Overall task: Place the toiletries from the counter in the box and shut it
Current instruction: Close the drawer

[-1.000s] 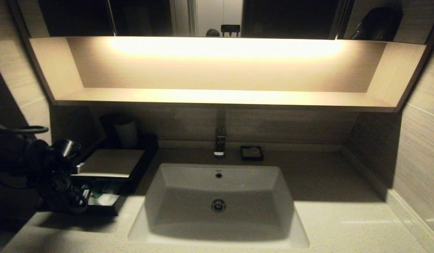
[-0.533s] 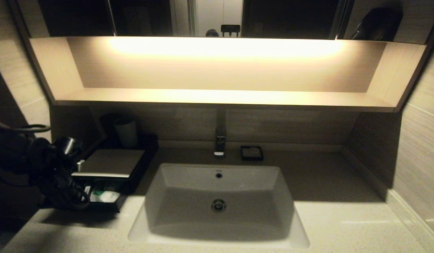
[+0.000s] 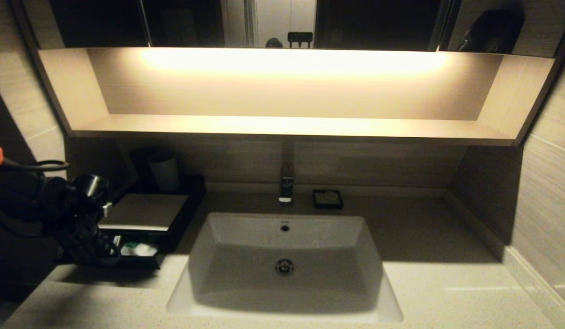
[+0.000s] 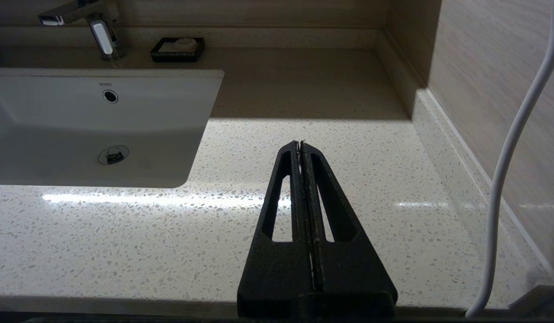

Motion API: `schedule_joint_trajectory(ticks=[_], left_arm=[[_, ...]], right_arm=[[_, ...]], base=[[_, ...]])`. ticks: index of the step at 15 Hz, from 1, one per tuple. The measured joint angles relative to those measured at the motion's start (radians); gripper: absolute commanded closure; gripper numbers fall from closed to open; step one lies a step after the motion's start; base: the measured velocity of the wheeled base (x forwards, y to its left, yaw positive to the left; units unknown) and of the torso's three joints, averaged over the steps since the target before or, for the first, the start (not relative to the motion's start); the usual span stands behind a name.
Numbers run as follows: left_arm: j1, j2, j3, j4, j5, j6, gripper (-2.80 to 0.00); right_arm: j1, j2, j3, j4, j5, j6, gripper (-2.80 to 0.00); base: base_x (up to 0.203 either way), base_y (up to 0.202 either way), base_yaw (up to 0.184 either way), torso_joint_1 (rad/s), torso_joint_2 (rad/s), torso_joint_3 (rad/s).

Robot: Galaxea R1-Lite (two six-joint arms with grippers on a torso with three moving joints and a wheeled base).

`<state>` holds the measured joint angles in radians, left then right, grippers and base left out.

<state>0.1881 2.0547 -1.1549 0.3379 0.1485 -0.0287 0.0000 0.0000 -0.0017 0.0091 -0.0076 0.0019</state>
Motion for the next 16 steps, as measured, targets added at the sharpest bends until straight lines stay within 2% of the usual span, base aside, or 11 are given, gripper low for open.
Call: schedule_joint_trajectory(ticks=[16], left_arm=[[0.0, 0.036, -0.032, -0.123, -0.001, -0.031, 0.0]], right_arm=[[0.0, 0.0, 0.0, 0.0, 0.0, 0.0, 0.0]], base=[[0.0, 0.0, 0.0, 0.0, 0.0, 0.0]])
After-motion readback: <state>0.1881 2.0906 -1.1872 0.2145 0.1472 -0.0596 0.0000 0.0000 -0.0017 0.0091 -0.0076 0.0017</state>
